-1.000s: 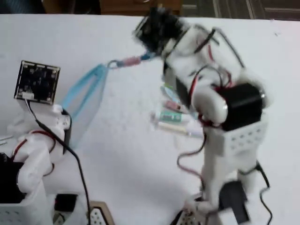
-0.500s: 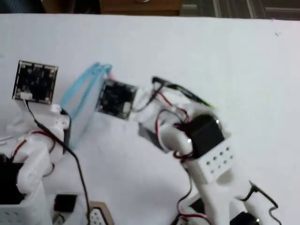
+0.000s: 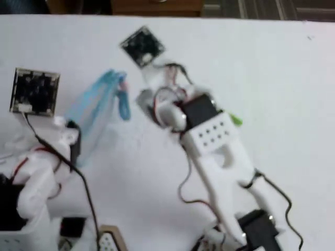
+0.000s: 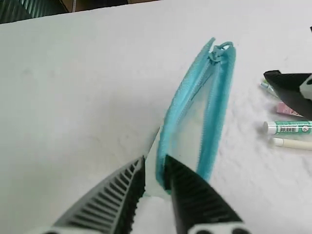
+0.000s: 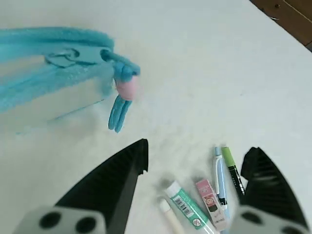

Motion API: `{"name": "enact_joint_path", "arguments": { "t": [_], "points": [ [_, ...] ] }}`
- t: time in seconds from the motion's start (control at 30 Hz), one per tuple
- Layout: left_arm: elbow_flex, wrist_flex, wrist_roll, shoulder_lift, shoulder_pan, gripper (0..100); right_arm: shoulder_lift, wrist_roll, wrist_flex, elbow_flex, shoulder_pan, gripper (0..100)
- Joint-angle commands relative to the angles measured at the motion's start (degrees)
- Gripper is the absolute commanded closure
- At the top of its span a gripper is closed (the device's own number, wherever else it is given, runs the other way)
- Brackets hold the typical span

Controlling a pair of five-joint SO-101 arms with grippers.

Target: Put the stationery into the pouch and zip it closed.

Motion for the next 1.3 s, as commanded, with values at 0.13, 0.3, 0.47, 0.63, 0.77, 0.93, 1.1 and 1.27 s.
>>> {"name": "enact_joint_path", "arguments": {
  "t": [0.13,0.3,0.47,0.63,0.77,0.93,1.1,1.27],
  "points": [
    [2.55,2.73,0.18,0.57,-5.67,68,0.75,4.04,0.40,-0.35,3.03,69.3],
    [11.08,2.73,-5.10,0.75,-11.03,68,0.84,4.04,0.13,-0.35,4.26,69.3],
    [21.27,2.29,-14.59,0.75,-11.21,68,0.84,4.04,0.13,-0.35,4.00,69.3],
    [24.44,2.29,-22.68,0.75,-11.47,79,0.84,4.04,0.13,-0.35,4.35,69.3],
    [25.67,1.93,-23.82,0.84,-11.47,83,0.75,4.04,0.13,-0.70,4.35,69.3],
    [24.26,1.05,-20.31,0.75,-11.56,84,0.75,4.04,0.22,-0.70,4.35,69.3],
    [16.26,1.05,-15.21,0.75,-11.56,99,0.66,4.13,0.40,-0.44,6.11,69.3],
    [5.71,1.49,-14.07,0.75,-11.21,98,0.84,5.27,3.56,-0.79,11.30,69.3]
  ]
}}
